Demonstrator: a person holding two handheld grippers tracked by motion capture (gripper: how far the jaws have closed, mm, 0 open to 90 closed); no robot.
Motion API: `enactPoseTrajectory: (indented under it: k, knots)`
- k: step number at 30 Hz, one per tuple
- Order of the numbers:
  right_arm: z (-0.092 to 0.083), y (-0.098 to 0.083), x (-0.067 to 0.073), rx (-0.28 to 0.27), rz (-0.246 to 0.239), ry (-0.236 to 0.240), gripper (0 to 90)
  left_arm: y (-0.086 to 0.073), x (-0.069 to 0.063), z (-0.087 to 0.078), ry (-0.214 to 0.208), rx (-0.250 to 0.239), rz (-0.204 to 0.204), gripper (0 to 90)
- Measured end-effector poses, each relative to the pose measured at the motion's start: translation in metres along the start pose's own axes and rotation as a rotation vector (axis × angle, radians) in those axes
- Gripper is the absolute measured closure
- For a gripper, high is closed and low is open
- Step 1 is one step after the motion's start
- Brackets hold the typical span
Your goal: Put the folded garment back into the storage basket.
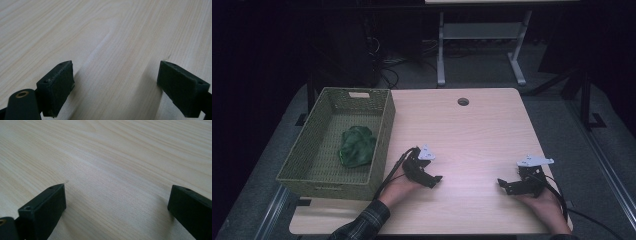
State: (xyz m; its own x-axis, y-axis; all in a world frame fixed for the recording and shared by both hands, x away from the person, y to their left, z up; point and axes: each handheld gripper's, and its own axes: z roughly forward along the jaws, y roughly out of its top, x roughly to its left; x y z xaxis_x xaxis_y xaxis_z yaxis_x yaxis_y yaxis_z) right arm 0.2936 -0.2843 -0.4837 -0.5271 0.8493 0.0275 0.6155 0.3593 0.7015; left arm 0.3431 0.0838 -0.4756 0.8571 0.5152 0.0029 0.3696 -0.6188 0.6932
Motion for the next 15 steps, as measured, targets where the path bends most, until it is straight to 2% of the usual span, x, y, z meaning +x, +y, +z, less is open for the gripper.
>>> enactPoseTrajectory:
  k: [4, 15]
  knots:
    - [0.0, 0.0, 0.0, 0.0, 0.0, 0.0, 1.4, -0.0035, 0.0, 0.0008, 0.003, -0.035, -0.004, 12.8]
    - [-0.0002, -0.0002, 0.0006, 0.001, 0.002, 0.001, 1.4, -0.0037, -0.0003, 0.0011, 0.003, -0.037, -0.006, 12.8]
